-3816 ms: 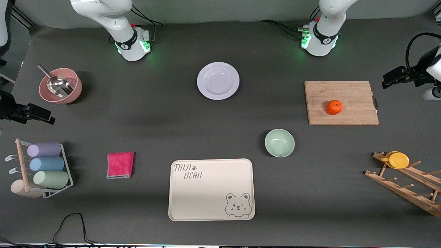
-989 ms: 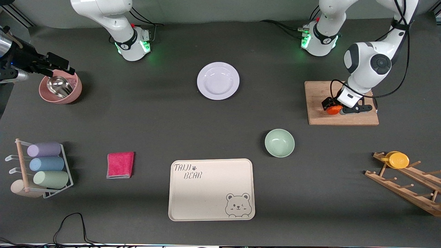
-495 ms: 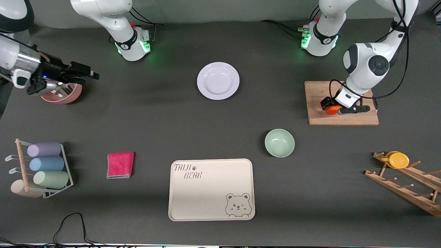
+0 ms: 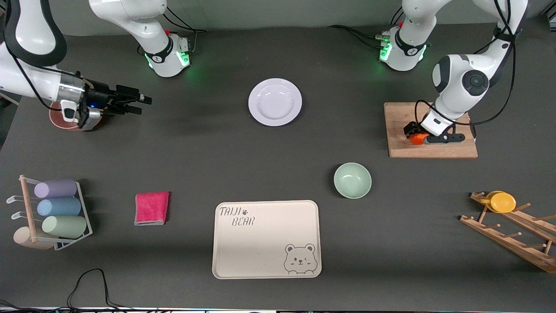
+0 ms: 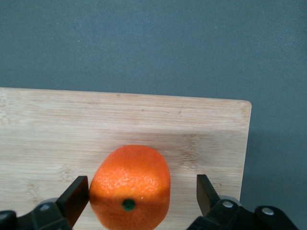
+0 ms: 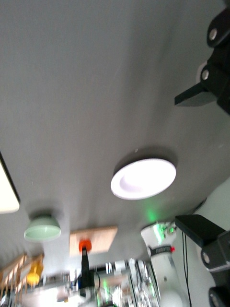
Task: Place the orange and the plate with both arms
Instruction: 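Lift the orange with the left gripper while the right gripper grips the plate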
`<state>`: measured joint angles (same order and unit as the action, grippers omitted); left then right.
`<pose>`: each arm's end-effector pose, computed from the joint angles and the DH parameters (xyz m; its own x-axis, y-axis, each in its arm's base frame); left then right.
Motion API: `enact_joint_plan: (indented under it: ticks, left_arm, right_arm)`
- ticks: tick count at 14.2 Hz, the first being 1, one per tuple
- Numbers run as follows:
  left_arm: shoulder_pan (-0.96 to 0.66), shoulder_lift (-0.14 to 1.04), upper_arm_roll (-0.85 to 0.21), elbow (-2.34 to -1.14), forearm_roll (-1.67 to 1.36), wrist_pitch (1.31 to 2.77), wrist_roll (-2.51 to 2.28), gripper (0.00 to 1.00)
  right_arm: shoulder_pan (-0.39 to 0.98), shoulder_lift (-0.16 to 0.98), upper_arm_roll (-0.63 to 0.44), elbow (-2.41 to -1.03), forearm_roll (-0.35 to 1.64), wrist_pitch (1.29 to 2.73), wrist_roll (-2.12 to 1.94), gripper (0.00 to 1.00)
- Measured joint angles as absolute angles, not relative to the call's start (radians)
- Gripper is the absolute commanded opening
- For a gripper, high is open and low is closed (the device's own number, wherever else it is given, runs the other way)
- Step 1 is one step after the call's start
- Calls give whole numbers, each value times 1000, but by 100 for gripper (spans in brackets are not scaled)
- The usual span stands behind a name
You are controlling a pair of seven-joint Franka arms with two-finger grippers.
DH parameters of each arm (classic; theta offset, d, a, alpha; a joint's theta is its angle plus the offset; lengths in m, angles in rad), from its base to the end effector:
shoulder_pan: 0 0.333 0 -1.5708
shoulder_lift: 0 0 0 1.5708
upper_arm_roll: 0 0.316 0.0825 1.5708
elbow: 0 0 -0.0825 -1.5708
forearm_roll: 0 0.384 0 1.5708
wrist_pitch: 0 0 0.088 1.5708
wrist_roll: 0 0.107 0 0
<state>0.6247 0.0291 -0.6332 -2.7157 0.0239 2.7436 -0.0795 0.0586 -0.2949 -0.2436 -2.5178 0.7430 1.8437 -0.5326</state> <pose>0.4046 -0.0063 0.2194 0.9988 0.0492 0.0041 0.0492 -0.9988 0.0082 0.4003 -0.0192 0.3769 0.9949 0.0512 -0.0871 -0.0287 -0.6829 -0.7299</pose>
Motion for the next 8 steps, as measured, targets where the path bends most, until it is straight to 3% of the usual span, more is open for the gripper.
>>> enact_joint_plan:
  ticks: [3,4,5,7,8]
  left_arm:
    - [625,32,-633,-2716,25,2744,-80,100]
    - [625,35,-633,-2716,25,2744,-81,96]
    - [625,41,-632,-2716,25,2744,-82,73]
    - [625,56,-631,-2716,25,2744,-83,0]
    - [625,59,-631,-2716,28,2744,-83,0]
  right_arm:
    - [59,-220,-245,-2570,882,1847,-681,100]
    - [59,-192,-245,-2583,928,1848,-733,100]
    - [59,-163,-245,-2598,973,1848,-785,100]
    - [59,-102,-245,-2635,1058,1848,-901,100]
    - [63,-72,-245,-2651,1097,1848,-963,100]
